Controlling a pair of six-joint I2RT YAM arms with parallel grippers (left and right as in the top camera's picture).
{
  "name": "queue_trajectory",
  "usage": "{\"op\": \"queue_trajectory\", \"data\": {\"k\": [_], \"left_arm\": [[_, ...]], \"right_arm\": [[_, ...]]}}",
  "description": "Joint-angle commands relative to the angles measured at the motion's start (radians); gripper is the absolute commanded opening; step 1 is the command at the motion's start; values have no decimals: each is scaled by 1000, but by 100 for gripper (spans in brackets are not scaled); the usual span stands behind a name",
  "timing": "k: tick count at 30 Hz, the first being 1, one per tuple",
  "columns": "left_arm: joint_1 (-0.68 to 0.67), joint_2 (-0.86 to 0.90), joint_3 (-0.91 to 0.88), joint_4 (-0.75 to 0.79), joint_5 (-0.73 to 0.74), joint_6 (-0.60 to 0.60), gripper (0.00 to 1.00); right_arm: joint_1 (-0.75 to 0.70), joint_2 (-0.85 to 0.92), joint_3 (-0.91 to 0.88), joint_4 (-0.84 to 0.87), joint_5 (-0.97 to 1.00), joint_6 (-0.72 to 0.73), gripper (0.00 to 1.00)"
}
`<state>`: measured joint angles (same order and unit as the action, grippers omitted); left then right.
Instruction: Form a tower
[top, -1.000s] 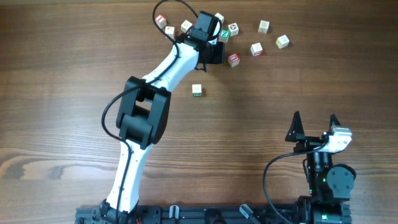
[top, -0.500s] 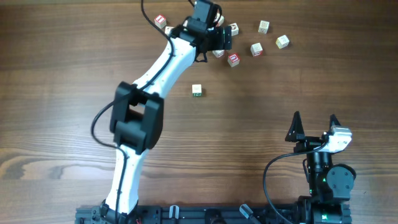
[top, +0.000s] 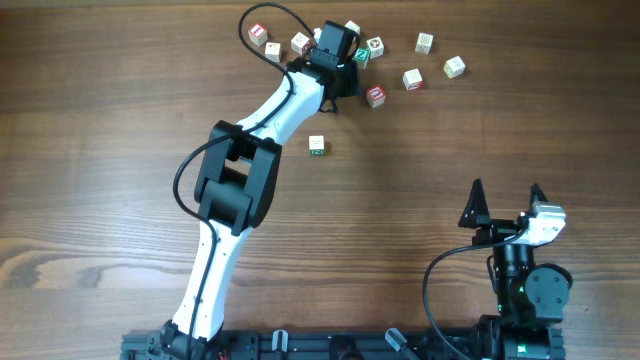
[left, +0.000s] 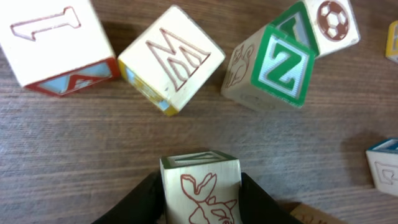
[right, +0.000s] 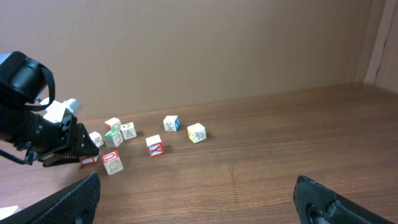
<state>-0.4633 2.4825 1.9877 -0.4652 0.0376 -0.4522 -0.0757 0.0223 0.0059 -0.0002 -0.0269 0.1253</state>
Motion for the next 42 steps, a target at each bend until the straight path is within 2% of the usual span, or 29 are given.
{"op": "queue_trajectory", "data": {"k": [1,4,6,11,18,23,26,29,37,39,42], "left_arm": [[0,-11,5,-55,-32,56,29],[1,-109,7,-115,-111,56,28],[1,-181,7,-163,-111,64,28],[-6,-360,7,-449,-110,63,25],[-45,-391,-2,-721,-111,51,24],[-71,-391,-131,-666,-110,11,23],[-74,-391,-325,-487,-110,-10,23],[-76,-391,-389,-394,-111,-13,23],[-76,-391,-406,-334,-118,-13,26],[-76,-391,-406,-339,-119,-13,22],[-75,-398,-406,-346,-119,-13,21]], "right_arm": [[-6,-6,0,2,-19,-18,100],[-6,-6,-1,2,-19,-18,100],[-6,-6,-1,2,-19,-18,100],[-6,-6,-1,2,-19,-18,100],[-6,-6,-1,2,-19,-18,100],[-6,-6,-1,2,-19,-18,100],[-6,-6,0,2,-19,-18,100],[-6,-6,-1,2,-19,-18,100],[-6,-6,-1,2,-19,-18,100],[-6,-6,-1,2,-19,-18,100],[-6,-6,0,2,-19,-18,100]]}}
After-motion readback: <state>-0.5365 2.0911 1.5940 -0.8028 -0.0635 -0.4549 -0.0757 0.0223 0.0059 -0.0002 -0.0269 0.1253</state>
